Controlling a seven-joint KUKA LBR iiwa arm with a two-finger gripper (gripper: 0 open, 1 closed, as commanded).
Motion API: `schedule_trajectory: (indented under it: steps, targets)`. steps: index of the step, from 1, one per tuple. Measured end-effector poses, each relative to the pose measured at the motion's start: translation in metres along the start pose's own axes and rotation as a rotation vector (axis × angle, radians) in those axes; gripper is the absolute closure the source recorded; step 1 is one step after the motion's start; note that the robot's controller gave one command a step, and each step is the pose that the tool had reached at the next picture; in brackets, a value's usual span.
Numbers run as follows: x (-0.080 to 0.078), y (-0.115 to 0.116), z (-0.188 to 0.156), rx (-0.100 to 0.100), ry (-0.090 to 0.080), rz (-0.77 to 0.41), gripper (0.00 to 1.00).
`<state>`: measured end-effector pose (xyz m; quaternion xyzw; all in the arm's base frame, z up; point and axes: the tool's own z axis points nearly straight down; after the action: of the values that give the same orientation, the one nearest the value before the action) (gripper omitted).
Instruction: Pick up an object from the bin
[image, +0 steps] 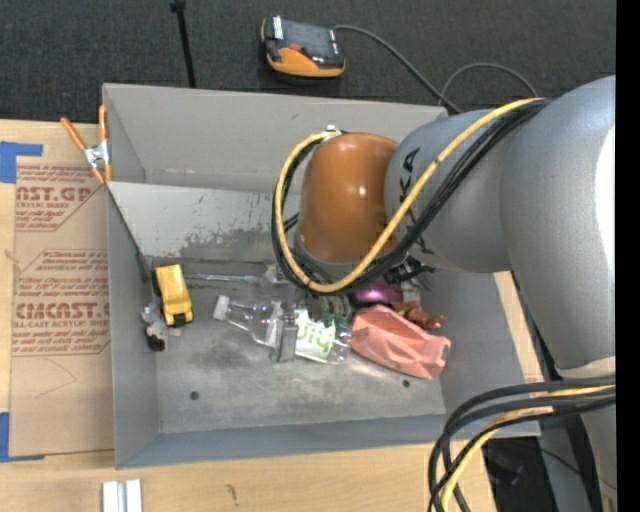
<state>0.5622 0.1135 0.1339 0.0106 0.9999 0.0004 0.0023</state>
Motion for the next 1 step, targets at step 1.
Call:
schedule_trajectory:
  steps: [1]
  targets:
    - [-0.0190, -0.0654, 0.0284, -0.010, 0.000, 0.034, 1.00]
